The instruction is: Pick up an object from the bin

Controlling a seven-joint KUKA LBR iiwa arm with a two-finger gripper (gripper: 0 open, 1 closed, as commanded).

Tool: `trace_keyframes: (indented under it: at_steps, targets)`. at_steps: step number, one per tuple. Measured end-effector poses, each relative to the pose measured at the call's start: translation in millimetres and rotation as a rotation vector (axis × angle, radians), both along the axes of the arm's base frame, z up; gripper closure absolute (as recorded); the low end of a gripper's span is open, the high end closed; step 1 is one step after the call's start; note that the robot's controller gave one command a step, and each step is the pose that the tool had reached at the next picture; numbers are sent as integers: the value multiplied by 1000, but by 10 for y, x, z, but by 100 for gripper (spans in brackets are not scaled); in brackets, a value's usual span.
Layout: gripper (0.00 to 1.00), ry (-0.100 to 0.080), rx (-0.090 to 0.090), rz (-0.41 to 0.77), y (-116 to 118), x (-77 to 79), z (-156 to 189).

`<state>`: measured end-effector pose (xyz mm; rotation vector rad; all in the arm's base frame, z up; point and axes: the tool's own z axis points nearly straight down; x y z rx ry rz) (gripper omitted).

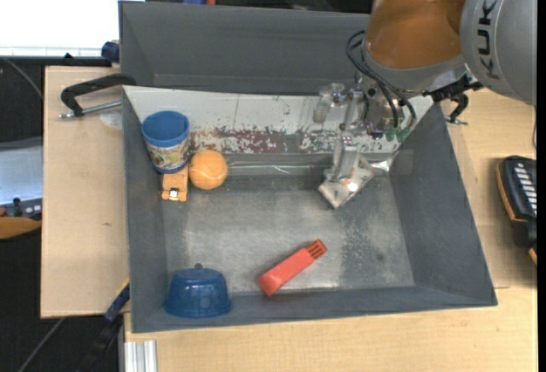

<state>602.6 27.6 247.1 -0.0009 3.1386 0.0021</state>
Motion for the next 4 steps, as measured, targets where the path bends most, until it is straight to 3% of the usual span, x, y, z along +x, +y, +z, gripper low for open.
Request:
trace_keyframes:
  at_steps: [1, 2, 3, 4]
  targets:
    - [0, 0, 0, 107, -302, -133, -637]
    - [0, -1, 0, 287, -762, -342, -859]
    - [0, -16, 0, 221, -1181, -188, -1198]
    - [0, -44, -7, 428, -997, -45, -1412]
